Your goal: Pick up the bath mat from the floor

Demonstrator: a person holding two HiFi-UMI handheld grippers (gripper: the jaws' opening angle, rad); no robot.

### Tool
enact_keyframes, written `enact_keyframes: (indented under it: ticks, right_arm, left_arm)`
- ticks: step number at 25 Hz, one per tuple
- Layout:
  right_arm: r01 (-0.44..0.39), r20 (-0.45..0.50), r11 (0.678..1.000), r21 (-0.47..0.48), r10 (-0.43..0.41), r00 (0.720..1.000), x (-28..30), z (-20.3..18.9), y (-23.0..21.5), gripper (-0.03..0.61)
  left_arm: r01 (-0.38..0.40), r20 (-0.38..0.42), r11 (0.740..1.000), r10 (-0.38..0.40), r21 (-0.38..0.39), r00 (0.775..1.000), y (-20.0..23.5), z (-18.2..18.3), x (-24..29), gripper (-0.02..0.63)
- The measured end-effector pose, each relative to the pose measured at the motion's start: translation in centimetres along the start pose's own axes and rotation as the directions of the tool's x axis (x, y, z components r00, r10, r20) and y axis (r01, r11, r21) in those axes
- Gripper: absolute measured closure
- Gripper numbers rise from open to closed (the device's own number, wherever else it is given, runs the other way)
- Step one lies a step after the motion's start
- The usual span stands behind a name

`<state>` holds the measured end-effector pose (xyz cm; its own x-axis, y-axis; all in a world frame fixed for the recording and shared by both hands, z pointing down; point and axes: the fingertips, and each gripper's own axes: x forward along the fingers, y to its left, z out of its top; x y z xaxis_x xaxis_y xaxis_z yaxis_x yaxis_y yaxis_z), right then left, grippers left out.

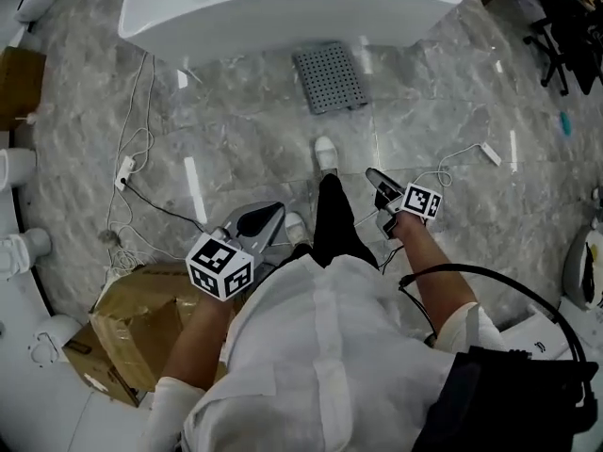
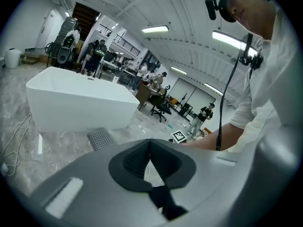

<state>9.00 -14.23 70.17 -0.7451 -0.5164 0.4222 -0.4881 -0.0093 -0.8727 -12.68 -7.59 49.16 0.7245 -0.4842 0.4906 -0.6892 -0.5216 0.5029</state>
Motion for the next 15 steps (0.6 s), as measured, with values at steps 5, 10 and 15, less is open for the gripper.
enact_keyframes:
  ticks: [5, 10, 15]
  right_arm:
    - [0.087, -0.065, 0.996, 0.026, -0.085, 0.994, 8.9, 5.0, -10.7, 0.476]
    - [0.120, -0.126, 0.988, 0.095, -0.108, 0.986, 17.0, 7.0, -20.2, 0.476]
    - [0.160, -0.137, 0.976, 0.146, -0.141, 0.981, 23.5, 7.5, -28.9, 0.476]
  left_arm:
    - [-0.062, -0.079, 0.995, 0.056, -0.080, 0.995, 5.5, 2.1, 7.6, 0.607]
    - [-0.076, -0.147, 0.984, 0.053, -0.159, 0.988, 11.1, 2.0, 16.4, 0.607]
    - [-0.090, -0.210, 0.959, 0.033, -0.268, 0.977, 17.6, -0.8, 25.2, 0.607]
